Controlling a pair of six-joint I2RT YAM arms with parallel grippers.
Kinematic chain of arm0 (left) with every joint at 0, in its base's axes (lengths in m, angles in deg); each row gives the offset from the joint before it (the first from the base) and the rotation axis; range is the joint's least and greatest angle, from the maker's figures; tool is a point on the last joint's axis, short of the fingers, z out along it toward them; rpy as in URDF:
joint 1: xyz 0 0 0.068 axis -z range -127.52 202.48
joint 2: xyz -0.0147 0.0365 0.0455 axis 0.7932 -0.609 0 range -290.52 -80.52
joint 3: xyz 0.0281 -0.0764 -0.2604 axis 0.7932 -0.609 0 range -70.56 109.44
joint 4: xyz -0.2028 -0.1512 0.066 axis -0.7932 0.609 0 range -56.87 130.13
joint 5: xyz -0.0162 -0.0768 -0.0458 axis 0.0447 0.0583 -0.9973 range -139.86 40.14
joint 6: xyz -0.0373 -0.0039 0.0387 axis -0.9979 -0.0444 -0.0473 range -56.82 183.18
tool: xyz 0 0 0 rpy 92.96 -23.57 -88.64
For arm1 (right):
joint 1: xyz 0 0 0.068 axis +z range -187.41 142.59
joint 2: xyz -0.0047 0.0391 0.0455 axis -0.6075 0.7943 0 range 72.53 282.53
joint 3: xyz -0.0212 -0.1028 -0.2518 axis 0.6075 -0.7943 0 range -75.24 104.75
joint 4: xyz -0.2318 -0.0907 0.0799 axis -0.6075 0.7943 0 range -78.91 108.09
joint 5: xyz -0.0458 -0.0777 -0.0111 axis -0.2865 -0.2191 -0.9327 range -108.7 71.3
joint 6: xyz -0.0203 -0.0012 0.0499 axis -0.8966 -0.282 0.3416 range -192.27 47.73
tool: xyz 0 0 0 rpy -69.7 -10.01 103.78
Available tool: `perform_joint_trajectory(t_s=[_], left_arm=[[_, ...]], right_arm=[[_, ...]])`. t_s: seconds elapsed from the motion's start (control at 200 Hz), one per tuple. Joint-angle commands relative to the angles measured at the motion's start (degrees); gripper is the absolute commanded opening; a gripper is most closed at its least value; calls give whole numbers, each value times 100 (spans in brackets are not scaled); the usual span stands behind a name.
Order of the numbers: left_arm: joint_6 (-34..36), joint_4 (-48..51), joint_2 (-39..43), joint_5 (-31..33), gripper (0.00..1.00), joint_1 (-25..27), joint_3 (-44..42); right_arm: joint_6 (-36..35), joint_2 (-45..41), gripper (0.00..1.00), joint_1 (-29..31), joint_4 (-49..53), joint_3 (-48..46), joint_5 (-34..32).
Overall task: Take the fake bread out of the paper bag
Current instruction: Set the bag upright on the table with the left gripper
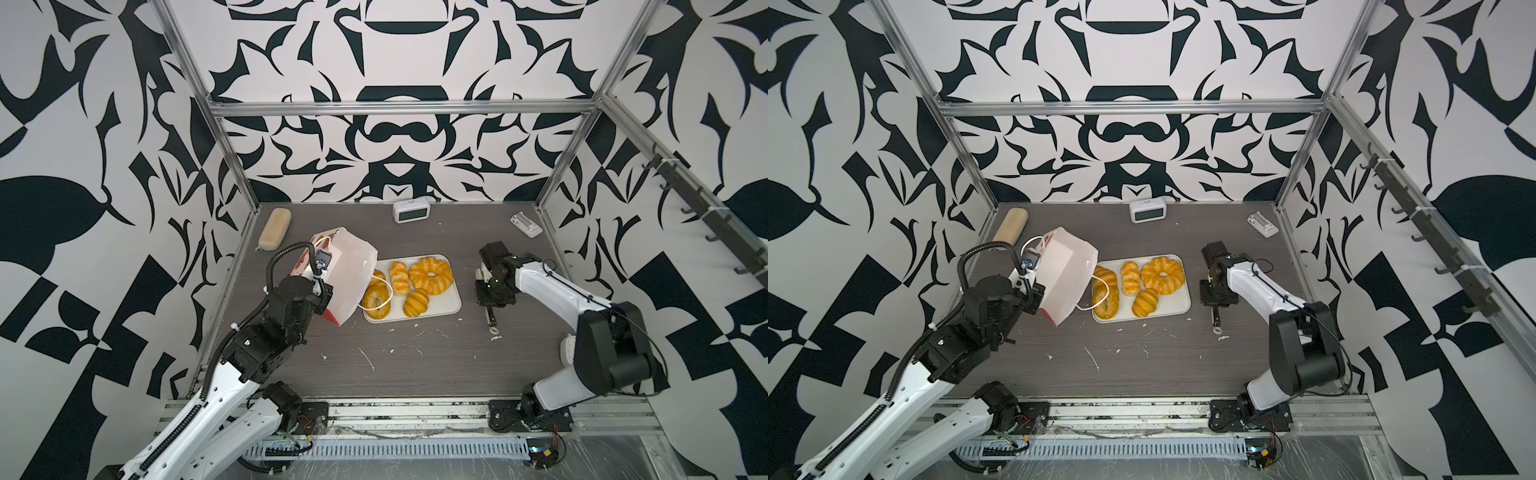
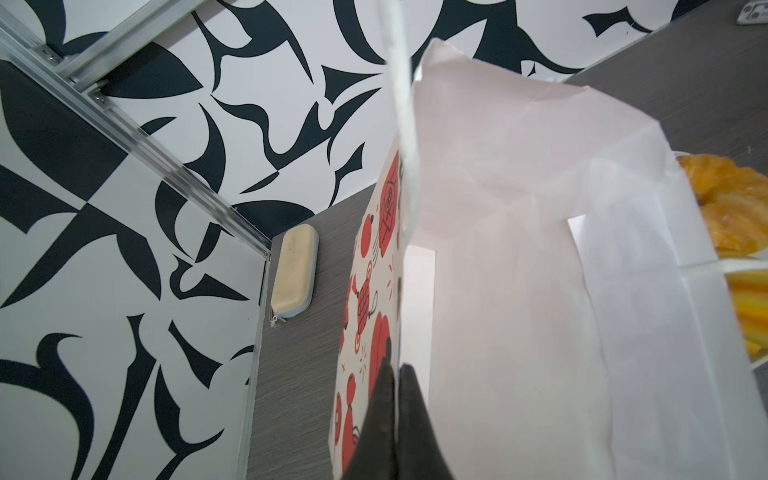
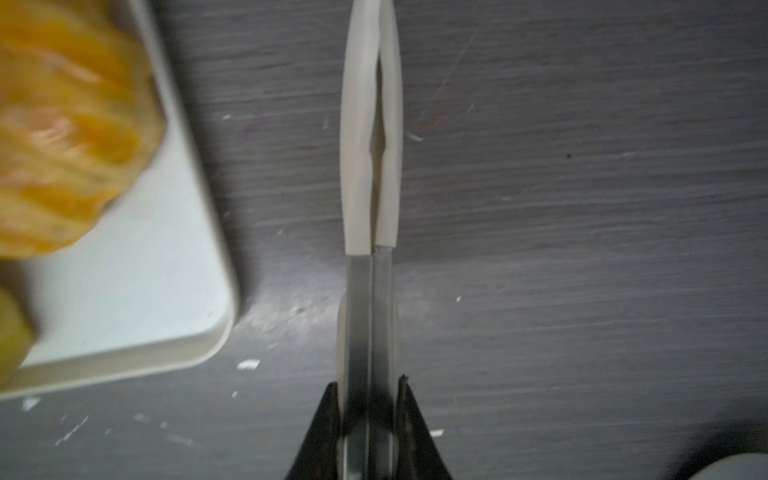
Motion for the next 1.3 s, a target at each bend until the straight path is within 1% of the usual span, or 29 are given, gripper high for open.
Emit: perform_joint_trajectory(t_s=[0.0,0.025,0.035,0.065,0.115,0.205,0.275,0.335,0.405,0.55,0.715,0.78,0.925,1.115,1.295], left_arm=[[-389,445,-128,-174,0,-25,373],[-447,501,-142,-197,0,-25,431],[-475,516,-153,-207,0,-25,456],[-548,572,-171,-236,0,-25,513],[-700,665,-187,-308,0,-25,594],[-1052,708,-157,-442,0,-25,646],[-1318,725,-144,-473,0,-25,644],[-1608,757,-141,-481,0,-26,637],[-1910,774,-139,-531,0,-25,651],[-2540,791,-209,-745,0,-25,719],[-3043,668,-287,-942,0,-25,747],[-3194,611,-310,-916,0,-25,762],[-3340,582,-415,-840,0,-25,812],[-3474,440,-593,-845,0,-25,830],[-3498,340,-734,-693,0,-50,811]], right_arm=[[-99,125,24,-146,-467,463,-672],[-95,188,26,-185,-494,499,-706],[-103,216,26,-190,-494,520,-864],[-129,317,29,-231,-488,582,-1003],[-138,501,35,-292,-516,669,-1145],[-102,805,48,-414,-689,683,-1149],[-18,961,54,-436,-791,670,-1178],[40,999,62,-431,-888,601,-1246],[167,889,67,-438,-1080,445,-1279],[282,417,72,-431,-1466,59,-1325],[178,109,75,-434,-1512,-119,-1493],[211,-38,75,-433,-1610,-244,-1488],[252,-232,75,-438,-1741,-422,-1417],[249,-234,75,-440,-1754,-467,-1343],[259,-233,75,-443,-1776,-494,-1255]])
